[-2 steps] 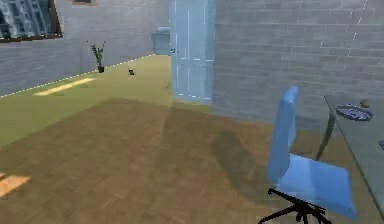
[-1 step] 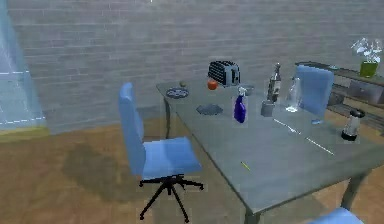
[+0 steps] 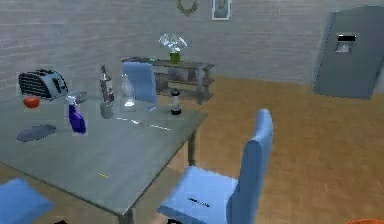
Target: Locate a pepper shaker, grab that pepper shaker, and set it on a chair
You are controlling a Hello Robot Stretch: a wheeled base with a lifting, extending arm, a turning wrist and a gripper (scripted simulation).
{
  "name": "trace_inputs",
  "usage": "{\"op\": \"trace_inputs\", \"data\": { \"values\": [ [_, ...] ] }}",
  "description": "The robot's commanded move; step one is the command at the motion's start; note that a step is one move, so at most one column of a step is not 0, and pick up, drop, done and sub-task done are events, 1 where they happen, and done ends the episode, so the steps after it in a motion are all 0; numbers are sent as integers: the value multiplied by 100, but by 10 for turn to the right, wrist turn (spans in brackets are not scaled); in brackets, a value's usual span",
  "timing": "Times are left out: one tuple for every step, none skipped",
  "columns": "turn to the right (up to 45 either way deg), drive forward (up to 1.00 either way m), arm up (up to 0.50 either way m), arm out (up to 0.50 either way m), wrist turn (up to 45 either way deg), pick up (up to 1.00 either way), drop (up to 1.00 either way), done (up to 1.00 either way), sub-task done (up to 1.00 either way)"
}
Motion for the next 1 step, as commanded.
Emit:
{"op": "trace_inputs", "data": {
  "values": [
    [450, 0, 0, 0, 0, 0, 0, 0, 0]
  ]
}}
